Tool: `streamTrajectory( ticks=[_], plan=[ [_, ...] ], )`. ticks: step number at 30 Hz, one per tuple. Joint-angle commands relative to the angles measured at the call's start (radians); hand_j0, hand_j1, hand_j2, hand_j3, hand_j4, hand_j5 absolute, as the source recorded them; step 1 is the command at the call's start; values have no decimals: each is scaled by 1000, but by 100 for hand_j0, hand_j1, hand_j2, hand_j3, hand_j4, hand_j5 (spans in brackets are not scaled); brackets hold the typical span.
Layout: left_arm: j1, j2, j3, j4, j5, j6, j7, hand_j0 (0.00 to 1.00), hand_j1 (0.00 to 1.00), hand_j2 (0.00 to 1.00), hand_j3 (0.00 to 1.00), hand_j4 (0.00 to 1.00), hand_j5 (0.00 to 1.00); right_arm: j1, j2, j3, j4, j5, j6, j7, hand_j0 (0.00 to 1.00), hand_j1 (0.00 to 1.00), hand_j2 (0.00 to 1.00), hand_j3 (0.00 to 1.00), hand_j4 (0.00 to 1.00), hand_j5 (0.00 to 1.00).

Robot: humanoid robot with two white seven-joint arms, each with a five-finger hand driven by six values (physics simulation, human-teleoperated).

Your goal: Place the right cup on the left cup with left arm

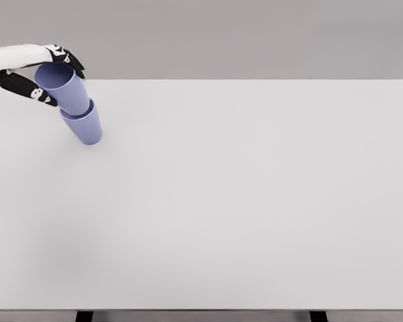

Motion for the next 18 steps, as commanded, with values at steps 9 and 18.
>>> streamTrajectory(
  ticks=[9, 18],
  plan=[
    [3, -2, 4, 1, -2, 2, 0, 54, 54, 54, 54, 54, 54, -2, 0, 0, 0, 0, 0, 0, 100, 100, 100, 100, 100, 100],
    [3, -7, 6, 23, -12, 2, 0, 55, 55, 55, 55, 55, 55, 0, 0, 0, 0, 0, 0, 0, 100, 100, 100, 100, 100, 100]
  ],
)
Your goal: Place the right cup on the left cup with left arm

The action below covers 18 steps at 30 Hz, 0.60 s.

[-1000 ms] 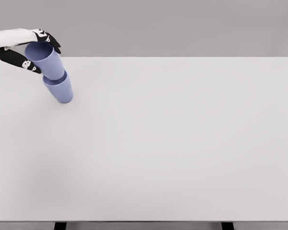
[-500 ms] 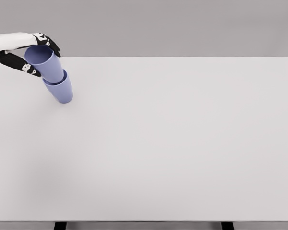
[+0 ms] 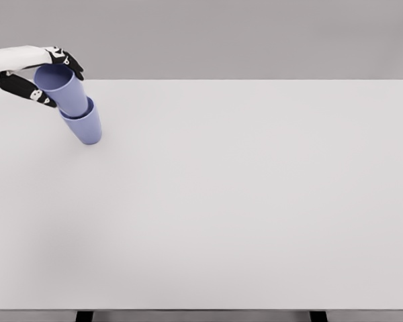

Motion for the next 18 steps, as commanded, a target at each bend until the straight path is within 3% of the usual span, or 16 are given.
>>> streamTrajectory(
  ticks=[1, 18],
  plan=[
    [0, -2, 3, 9, 4, 2, 1, 55, 55, 55, 55, 55, 55, 0, 0, 0, 0, 0, 0, 0, 100, 100, 100, 100, 100, 100],
    [2, -13, 3, 9, -2, 2, 1, 55, 55, 55, 55, 55, 55, 0, 0, 0, 0, 0, 0, 0, 100, 100, 100, 100, 100, 100]
  ],
)
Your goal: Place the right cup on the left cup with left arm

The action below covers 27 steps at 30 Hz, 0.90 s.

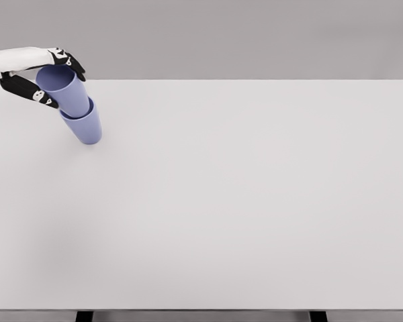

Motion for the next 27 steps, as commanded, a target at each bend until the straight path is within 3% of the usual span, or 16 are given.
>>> streamTrajectory(
  ticks=[1, 4, 7, 9, 23, 27],
  plan=[
    [0, -1, 2, 0, 4, 1, 1, 55, 55, 55, 55, 55, 55, 0, 0, 0, 0, 0, 0, 0, 100, 100, 100, 100, 100, 100],
    [0, -1, 2, 3, 2, 1, 1, 58, 58, 58, 58, 58, 58, -2, 0, 0, 0, 0, 0, 0, 100, 100, 100, 100, 100, 100],
    [0, -1, 4, 14, 2, 1, 1, 75, 75, 75, 75, 75, 75, -2, 0, 0, 0, 0, 0, 0, 100, 100, 100, 100, 100, 100],
    [0, -2, 4, 14, 2, 1, 1, 80, 80, 80, 80, 80, 80, -2, 0, 0, 0, 0, 0, 0, 100, 100, 100, 100, 100, 100],
    [0, -2, 16, 11, 2, 1, 1, 87, 87, 87, 87, 87, 87, 0, 0, 0, 0, 0, 0, 0, 100, 100, 100, 100, 100, 100],
    [0, -2, 18, 11, 2, 1, 1, 96, 96, 96, 96, 96, 96, -2, 0, 0, 0, 0, 0, 0, 100, 100, 100, 100, 100, 100]
  ],
)
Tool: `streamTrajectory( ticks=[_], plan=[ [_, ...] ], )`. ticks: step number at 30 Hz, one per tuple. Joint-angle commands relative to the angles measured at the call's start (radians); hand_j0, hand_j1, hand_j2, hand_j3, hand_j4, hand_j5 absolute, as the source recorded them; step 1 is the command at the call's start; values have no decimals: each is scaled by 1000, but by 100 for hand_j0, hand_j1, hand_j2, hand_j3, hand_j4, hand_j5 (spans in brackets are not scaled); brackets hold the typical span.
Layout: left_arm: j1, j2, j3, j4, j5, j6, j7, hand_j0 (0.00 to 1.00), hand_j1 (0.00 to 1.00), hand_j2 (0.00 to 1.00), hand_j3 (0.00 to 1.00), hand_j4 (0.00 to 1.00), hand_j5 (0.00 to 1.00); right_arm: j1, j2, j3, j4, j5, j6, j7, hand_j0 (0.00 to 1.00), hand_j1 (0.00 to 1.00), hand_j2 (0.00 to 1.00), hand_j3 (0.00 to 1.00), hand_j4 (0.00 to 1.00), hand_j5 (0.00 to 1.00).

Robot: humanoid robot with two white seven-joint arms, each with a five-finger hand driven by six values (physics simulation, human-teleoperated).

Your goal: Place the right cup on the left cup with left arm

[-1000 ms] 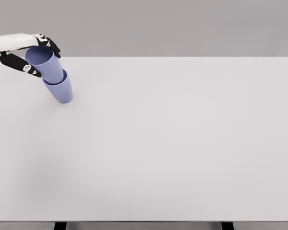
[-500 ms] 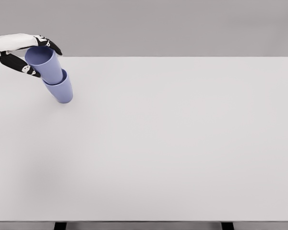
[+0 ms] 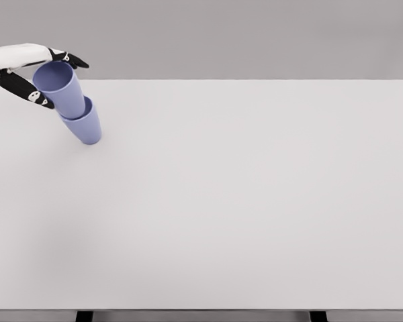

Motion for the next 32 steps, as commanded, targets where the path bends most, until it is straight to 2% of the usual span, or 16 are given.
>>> streamTrajectory(
  ticks=[1, 16, 18, 19, 21, 24, 25, 27, 28, 32],
  plan=[
    [0, 0, 4, 0, -1, 1, -4, 99, 99, 99, 99, 99, 99, 0, 0, 0, 0, 0, 0, 0, 100, 100, 100, 100, 100, 100],
    [2, 8, 8, -20, 3, 1, -4, 100, 100, 100, 100, 100, 100, 0, 0, 0, 0, 0, 0, 0, 100, 100, 100, 100, 100, 100],
    [2, 14, 37, -69, 12, 1, -4, 100, 100, 100, 100, 100, 100, 2, 0, 0, 0, 0, 0, 0, 100, 100, 100, 100, 100, 100],
    [3, 20, 76, -101, 16, 1, -4, 100, 100, 100, 100, 100, 100, 2, 0, 0, 0, 0, 0, 0, 100, 100, 100, 100, 100, 100],
    [3, 62, 95, -164, 39, 1, -4, 100, 100, 100, 100, 100, 100, 2, 0, 0, 0, 0, 0, 0, 100, 100, 100, 100, 100, 100],
    [8, 180, 95, -326, 157, 1, -4, 100, 100, 100, 100, 100, 100, 2, 0, 0, 0, 0, 0, 0, 100, 100, 100, 100, 100, 100],
    [26, 209, 95, -379, 187, 1, -4, 100, 100, 100, 100, 100, 100, 2, 0, 0, 0, 0, 0, 0, 100, 100, 100, 100, 100, 100],
    [104, 270, 113, -521, 269, 1, -4, 100, 100, 100, 100, 100, 100, 0, 0, 0, 0, 0, 0, 0, 100, 100, 100, 100, 100, 100],
    [135, 296, 118, -587, 277, 1, -4, 100, 100, 100, 100, 100, 100, 2, 0, 0, 0, 0, 0, 0, 100, 100, 100, 100, 100, 100],
    [189, 347, 121, -696, 292, 1, -4, 100, 100, 100, 100, 100, 100, 2, 0, 0, 0, 0, 0, 0, 100, 100, 100, 100, 100, 100]
  ],
)
